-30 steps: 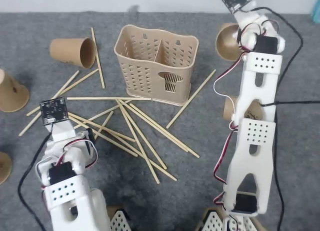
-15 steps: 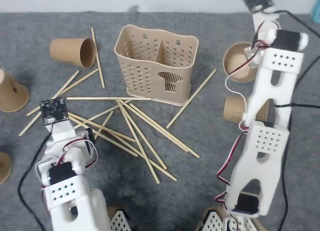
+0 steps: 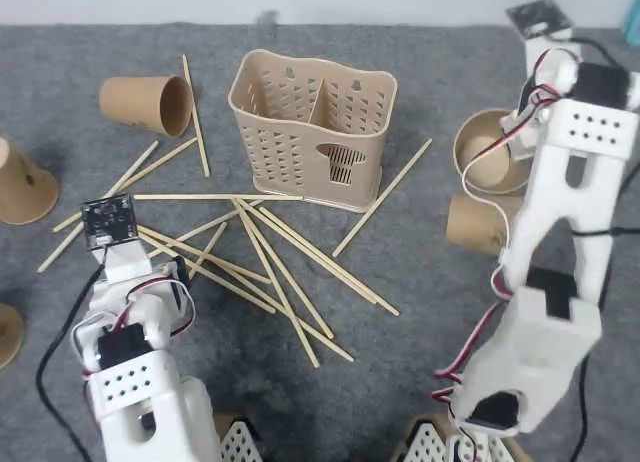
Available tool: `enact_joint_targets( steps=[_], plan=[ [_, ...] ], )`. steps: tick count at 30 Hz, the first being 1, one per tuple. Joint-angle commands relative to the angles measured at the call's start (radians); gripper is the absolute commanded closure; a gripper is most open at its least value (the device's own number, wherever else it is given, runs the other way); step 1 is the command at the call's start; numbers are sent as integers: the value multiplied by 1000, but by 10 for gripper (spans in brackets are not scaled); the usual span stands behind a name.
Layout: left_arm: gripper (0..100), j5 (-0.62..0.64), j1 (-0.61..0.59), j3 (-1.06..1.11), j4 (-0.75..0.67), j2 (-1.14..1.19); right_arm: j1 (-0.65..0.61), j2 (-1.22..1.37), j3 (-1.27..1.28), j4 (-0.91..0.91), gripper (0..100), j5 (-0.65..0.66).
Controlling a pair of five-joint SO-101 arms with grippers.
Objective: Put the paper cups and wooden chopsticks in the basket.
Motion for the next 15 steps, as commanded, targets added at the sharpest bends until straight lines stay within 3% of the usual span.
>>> enact_joint_targets(
  steps=[1,8,15],
  plan=[
    [794,-25,6,-2,-21,-17,-36,-170,-2,35,991,-86],
    [794,-26,6,-2,-21,-17,-193,-248,-110,1,991,-264],
    [794,-26,6,-2,-21,-17,-401,-251,-364,2,991,-287]
  ],
)
